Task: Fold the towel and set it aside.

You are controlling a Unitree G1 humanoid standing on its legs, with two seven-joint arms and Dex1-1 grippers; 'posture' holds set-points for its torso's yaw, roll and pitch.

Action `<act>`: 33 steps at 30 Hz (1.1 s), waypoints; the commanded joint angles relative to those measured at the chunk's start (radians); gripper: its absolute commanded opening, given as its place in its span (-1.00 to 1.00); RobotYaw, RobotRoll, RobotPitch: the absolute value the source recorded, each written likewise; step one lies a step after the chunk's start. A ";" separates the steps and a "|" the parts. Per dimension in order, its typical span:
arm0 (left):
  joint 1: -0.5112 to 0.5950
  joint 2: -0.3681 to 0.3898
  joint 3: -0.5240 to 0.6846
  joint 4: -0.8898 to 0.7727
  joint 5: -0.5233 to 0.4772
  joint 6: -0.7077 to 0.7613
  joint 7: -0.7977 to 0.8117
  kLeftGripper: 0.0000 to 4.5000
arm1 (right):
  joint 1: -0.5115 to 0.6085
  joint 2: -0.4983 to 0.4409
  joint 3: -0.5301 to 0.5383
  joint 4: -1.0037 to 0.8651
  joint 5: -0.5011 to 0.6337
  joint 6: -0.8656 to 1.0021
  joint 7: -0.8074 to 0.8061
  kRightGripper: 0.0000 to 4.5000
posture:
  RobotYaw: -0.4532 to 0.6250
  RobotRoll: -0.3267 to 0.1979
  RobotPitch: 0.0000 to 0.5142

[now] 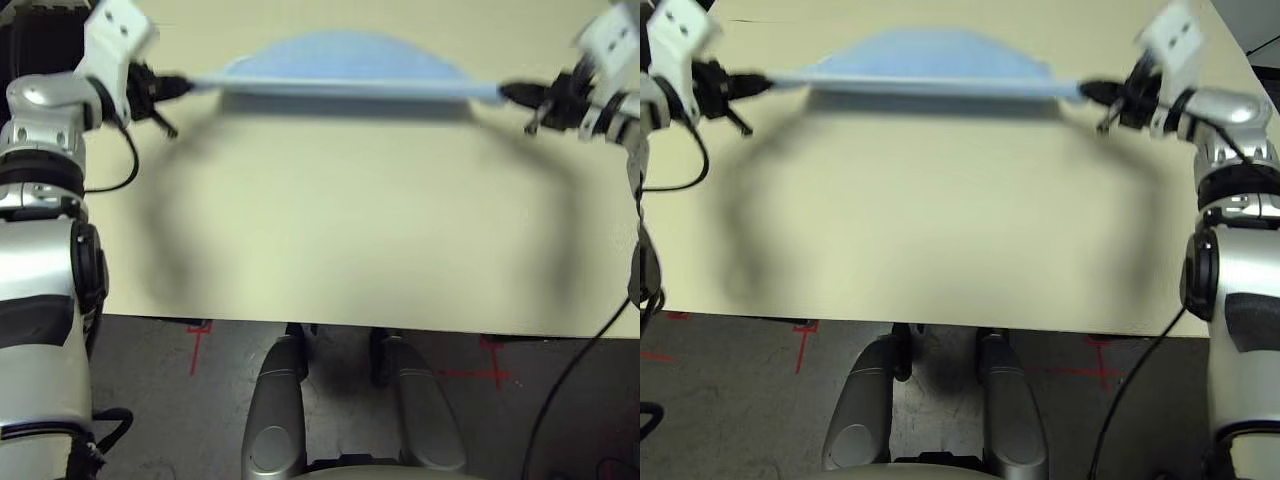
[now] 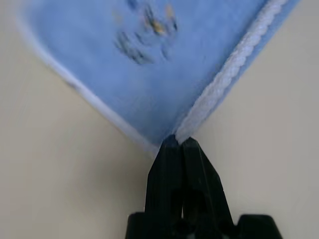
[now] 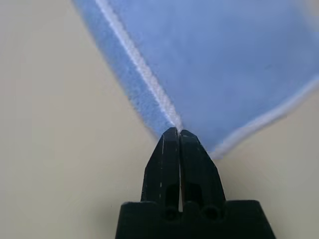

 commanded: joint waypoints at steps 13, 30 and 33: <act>0.119 0.091 -0.125 -0.213 -0.204 0.303 -0.312 -0.99 | 0.067 -0.116 0.216 -0.304 0.160 0.344 0.286 -1.00 | -0.14 0.25 0.20; 0.065 0.368 -0.545 -0.397 -0.513 0.341 -0.312 -0.99 | 0.094 -0.308 0.452 -0.525 0.360 0.449 0.286 -1.00 | -0.11 0.25 0.19; 0.055 0.405 -0.603 -0.432 -0.556 0.350 -0.312 -0.99 | 0.091 -0.302 0.457 -0.481 0.317 0.385 0.286 -1.00 | -0.11 0.25 0.19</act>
